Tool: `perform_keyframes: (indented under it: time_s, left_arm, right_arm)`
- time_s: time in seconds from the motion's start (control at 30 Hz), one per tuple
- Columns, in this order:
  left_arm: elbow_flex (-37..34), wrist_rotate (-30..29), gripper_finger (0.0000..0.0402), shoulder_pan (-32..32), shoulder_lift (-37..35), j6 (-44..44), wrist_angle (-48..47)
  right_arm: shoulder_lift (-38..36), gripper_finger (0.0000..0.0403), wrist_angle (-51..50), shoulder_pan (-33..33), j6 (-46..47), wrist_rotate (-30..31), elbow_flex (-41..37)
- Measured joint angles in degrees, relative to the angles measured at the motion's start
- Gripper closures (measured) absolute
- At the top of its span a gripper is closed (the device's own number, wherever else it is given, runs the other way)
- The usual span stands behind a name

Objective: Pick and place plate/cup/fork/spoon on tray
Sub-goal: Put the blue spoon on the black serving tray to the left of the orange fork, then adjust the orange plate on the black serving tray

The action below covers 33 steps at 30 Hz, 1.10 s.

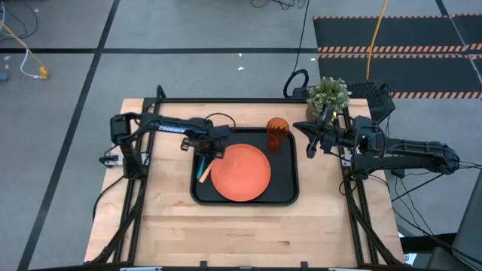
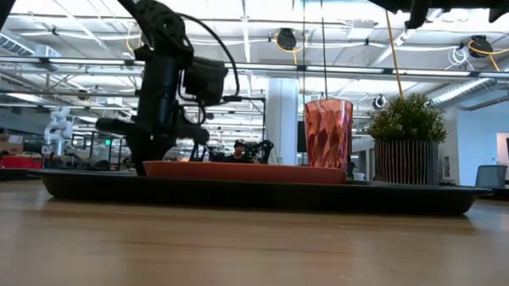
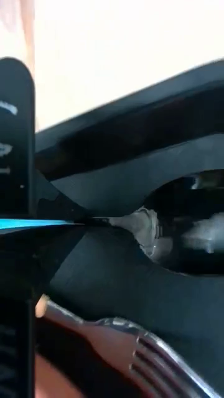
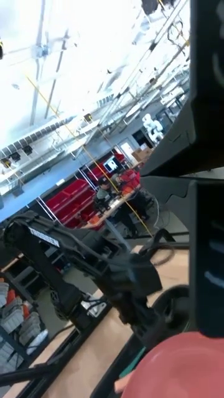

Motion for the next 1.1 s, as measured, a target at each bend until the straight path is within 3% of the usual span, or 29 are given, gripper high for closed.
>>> perform_keyframes:
  time_s: [0.4, 0.83, 1.1]
  left_arm:
    - [0.15, 2.74, 0.0388, -1.39, 2.0, -2.63, 4.92]
    - [0.33, 0.4, 0.0321, -2.4, 2.11, 0.12, 9.96]
    - [0.38, -0.46, 0.0321, -3.34, 2.18, -7.43, 9.43]
  right_arm:
    - [0.02, 0.0403, 0.68, -0.04, -2.37, -0.11, 0.0]
    - [0.02, 0.0403, 1.07, -0.04, -2.28, -0.15, 0.0]
    - [0.04, 0.0403, 0.58, -0.04, -2.15, -0.11, -0.01]
